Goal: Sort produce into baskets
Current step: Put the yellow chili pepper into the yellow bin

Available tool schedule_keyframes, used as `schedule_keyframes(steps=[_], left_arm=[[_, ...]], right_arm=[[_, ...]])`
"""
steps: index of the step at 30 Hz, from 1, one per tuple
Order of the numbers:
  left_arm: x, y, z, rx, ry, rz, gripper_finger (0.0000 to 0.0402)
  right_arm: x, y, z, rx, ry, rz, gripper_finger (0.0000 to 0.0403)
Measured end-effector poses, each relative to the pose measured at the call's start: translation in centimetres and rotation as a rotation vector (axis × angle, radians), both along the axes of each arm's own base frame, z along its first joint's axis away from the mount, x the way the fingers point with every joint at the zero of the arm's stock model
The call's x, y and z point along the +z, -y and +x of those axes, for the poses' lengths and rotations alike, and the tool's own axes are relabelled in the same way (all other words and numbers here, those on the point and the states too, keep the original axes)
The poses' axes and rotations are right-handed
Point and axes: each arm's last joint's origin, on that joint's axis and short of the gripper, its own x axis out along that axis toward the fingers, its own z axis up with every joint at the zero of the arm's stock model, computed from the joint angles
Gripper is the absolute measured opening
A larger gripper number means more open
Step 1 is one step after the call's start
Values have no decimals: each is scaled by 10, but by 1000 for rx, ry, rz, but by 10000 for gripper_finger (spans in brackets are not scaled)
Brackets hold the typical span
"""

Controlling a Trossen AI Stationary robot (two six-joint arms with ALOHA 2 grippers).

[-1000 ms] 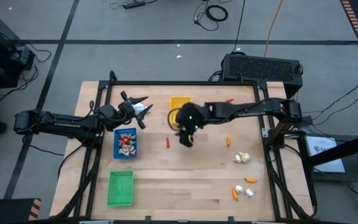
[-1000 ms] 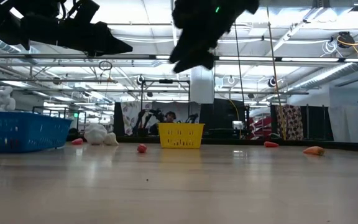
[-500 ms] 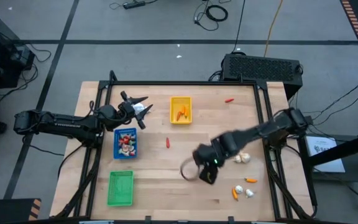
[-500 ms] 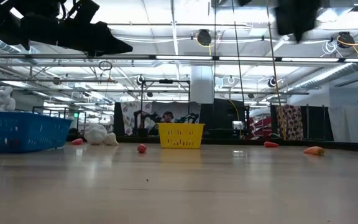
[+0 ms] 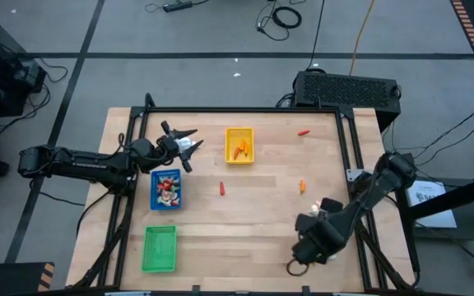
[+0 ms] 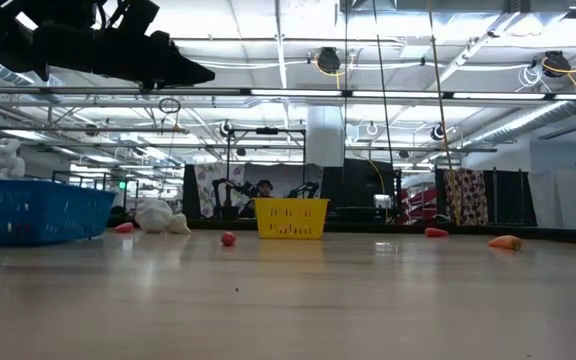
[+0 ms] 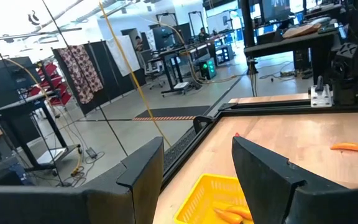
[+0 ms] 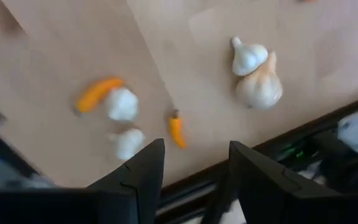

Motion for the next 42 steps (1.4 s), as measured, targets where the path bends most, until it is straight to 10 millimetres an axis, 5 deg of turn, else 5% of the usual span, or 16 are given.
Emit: schedule_keyframes(steps=[8, 14, 26, 42], left_arm=[[0, 0, 0, 0, -1, -1, 198], [0, 0, 0, 0, -1, -1, 198], [0, 0, 0, 0, -2, 0, 198], [0, 0, 0, 0, -2, 0, 198]], right_arm=[[-53, 5, -24, 73, -171, -17, 171], [-83, 11, -31, 62, -134, 216, 171], [-101, 37, -63, -50, 9, 347, 171], [-127, 44, -70, -64, 8, 342, 171]])
